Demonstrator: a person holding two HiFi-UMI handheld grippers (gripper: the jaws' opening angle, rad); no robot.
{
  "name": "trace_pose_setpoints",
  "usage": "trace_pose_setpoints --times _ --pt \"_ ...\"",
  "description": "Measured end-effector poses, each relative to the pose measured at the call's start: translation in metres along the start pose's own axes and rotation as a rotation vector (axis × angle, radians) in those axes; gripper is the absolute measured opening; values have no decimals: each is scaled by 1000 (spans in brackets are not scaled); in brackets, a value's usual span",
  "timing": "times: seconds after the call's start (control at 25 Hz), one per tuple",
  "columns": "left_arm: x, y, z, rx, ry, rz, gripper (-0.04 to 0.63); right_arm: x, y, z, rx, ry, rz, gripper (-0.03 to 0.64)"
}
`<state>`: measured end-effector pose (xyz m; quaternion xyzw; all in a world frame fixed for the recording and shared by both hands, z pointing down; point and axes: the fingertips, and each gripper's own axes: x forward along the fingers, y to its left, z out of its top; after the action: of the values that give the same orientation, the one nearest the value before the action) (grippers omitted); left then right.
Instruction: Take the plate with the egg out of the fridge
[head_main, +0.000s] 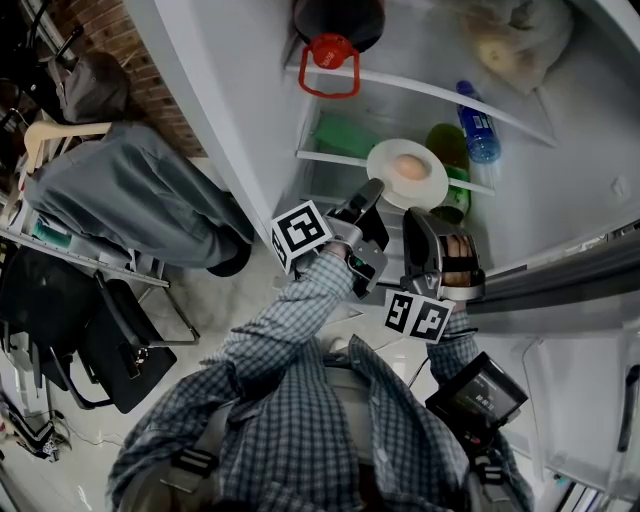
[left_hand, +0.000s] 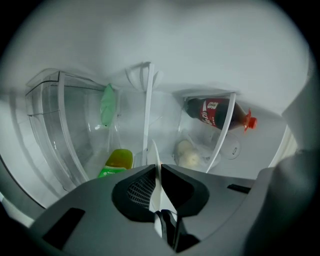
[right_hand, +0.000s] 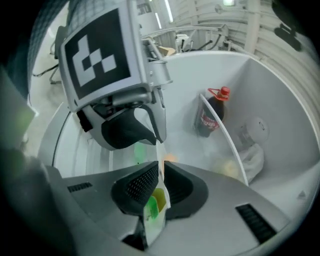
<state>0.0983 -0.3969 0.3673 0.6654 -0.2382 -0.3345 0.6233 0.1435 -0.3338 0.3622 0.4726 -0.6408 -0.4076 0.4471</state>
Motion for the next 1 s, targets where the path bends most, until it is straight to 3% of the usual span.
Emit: trace_pose_setpoints --times 0.08,0.24,0.44,0.64,0.72,0.8,1.0 --pt "-1 1 1 -4 -6 1 43 -4 -5 -2 166 -7 17 20" --pt "-3 3 3 -15 -19 5 35 -12 -26 -12 656 -43 58 21" --pt "-3 4 7 -27 -30 -2 35 -10 -39 -41 1189 -64 87 21" --pt "-5 3 8 -62 -38 -19 35 -6 -52 -59 1884 -173 126 21" --pt "-4 1 9 -66 -40 -31 35 -2 -55 -67 2111 -200 137 23" --pt "-4 0 10 -75 -43 -40 35 4 -53 -76 2254 -209 146 38" --pt "-8 5 10 -78 -43 -27 35 19 -36 -91 2445 -229 187 38"
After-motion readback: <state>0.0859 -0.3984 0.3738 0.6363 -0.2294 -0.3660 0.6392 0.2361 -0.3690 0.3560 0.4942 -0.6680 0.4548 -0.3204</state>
